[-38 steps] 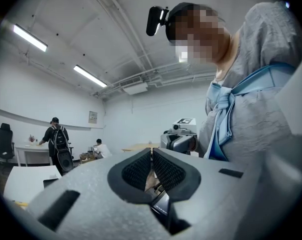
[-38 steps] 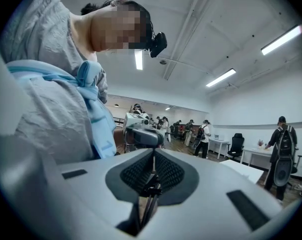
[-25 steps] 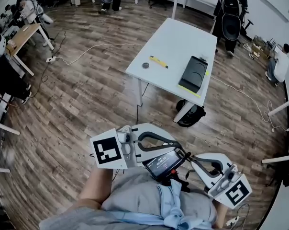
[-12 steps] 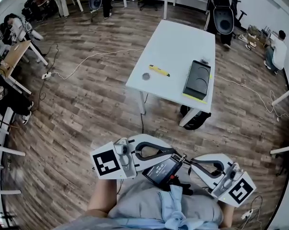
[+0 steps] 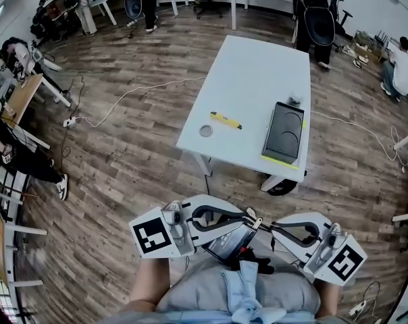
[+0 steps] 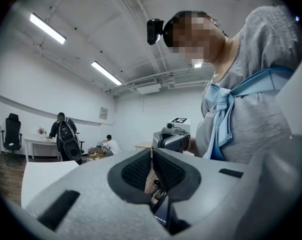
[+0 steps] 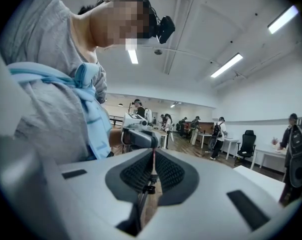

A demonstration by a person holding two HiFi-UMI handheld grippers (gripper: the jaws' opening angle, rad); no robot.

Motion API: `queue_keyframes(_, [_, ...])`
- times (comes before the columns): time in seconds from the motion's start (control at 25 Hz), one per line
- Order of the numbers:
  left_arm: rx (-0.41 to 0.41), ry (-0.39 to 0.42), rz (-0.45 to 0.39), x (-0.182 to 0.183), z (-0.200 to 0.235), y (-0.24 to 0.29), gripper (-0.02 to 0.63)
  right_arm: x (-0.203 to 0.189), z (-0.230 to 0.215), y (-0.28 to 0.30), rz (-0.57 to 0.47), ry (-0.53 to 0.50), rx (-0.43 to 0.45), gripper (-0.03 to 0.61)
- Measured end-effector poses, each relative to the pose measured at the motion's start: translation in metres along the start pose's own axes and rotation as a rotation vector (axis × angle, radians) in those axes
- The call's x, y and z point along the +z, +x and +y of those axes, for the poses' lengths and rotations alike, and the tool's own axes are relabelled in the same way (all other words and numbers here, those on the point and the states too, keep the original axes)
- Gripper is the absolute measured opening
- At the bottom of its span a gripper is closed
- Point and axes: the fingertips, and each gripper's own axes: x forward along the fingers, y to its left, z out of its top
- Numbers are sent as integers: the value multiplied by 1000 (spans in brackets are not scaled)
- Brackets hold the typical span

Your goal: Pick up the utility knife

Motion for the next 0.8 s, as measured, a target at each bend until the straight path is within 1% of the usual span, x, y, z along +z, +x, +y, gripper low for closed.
queue_keyframes(0.24, [1,-8,16,10,62,24,18,0,-72,0,-25,2,12,29])
queue_keyframes(0.44, [-4,5,-4,20,104,49,18,-6,-116,-7,-18,-2,26,29])
queue_keyframes(0.64, [11,3,-24,21,134,57,18,-10,-142,-5,-20,-20,31,29])
queue_keyframes(0.8, [19,-23,-33,15,153,58,18,-21,-159,-6,-4,-15,12,29])
